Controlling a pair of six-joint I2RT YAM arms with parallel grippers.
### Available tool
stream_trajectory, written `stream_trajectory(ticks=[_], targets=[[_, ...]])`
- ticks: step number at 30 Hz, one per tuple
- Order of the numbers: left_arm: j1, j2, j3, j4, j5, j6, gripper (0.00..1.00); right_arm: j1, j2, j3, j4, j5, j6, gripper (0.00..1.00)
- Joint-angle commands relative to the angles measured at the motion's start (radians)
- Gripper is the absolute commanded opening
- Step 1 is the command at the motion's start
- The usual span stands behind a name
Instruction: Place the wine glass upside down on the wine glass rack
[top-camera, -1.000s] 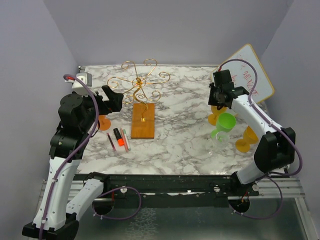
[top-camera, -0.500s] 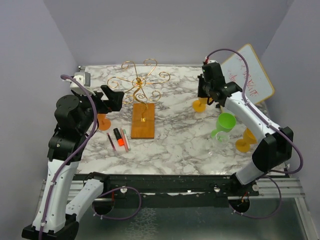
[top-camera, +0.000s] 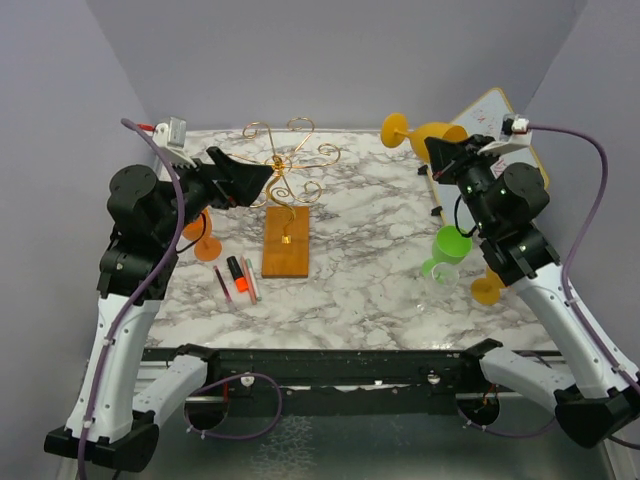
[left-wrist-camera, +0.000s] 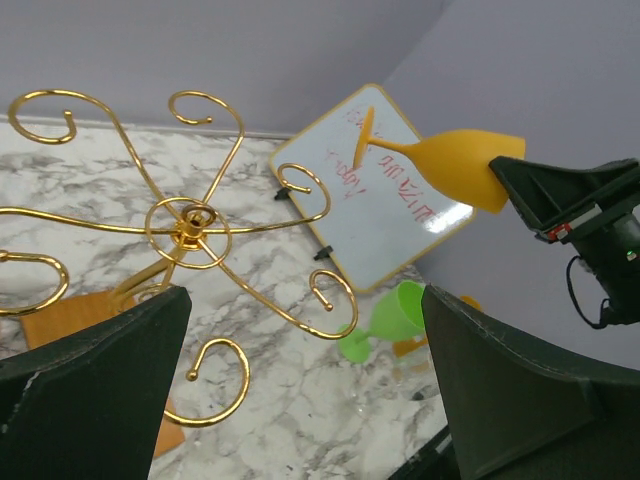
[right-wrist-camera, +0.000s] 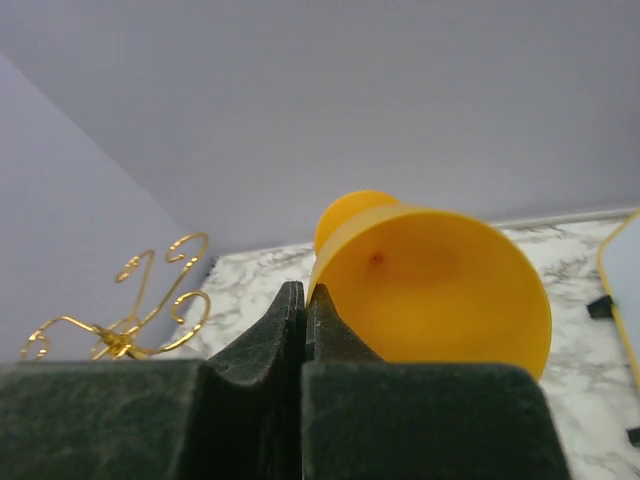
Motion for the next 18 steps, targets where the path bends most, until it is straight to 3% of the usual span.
stream_trajectory(ticks=[1, 12, 15, 18], targets=[[0.005, 0.060, 0.045, 0.074, 0.128, -0.131, 0.99, -0.001, -0.085, -0.118, 0.235, -0.072, 0.104, 0.01], [-0.013, 0.170, -0.012, 0.375, 0.182, -0.386, 0.99, -0.001, -0.176, -0.233, 0.540, -0.264, 0.383, 0.01], [-0.065, 0.167, -0.112, 0.599, 0.163, -0.487, 0.99, -0.001, -0.177, -0.278, 0.625, -0.276, 0.466, 0.01], [-0.160, 0.184, -0.117, 0.646, 0.096, -0.473, 0.99, -0.001, -0.165, -0.292, 0.667, -0.294, 0.517, 0.01]])
